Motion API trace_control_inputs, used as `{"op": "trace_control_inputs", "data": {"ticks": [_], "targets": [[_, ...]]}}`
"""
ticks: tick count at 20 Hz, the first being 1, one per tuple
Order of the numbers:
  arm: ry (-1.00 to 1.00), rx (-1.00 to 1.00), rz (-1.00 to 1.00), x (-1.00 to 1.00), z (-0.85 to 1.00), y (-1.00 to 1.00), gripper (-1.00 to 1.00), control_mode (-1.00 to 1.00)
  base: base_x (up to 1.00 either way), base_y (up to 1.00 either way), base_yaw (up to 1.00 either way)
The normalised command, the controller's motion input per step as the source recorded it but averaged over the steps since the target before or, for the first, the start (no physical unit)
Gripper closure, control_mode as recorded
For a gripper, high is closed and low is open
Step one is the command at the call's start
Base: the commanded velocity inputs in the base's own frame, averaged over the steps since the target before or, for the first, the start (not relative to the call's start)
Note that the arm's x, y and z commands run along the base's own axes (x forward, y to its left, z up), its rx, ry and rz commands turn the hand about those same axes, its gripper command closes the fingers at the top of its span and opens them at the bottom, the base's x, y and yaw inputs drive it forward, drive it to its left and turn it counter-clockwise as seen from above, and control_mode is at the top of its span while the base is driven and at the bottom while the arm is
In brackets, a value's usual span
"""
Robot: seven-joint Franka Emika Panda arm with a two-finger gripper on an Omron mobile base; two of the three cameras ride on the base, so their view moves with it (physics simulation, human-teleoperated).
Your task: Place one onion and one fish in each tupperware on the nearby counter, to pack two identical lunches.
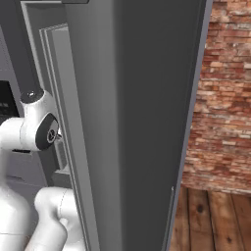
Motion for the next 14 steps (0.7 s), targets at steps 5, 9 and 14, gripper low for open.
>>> {"op": "trace_control_inputs", "data": {"ticks": [5,9,14], "targets": [[-0.39,-0.06,0.0,-0.98,0.44,0.0,1.0,-1.0,0.0,0.0,0.0],[-0.09,-0.04,0.0,-0.7,0.17,0.0,1.0,-1.0,0.0,0.0,0.0],[0.0,0.0,0.0,-0.14,0.02,-0.01,1.0,1.0,-0.54,-0.03,0.0]]}}
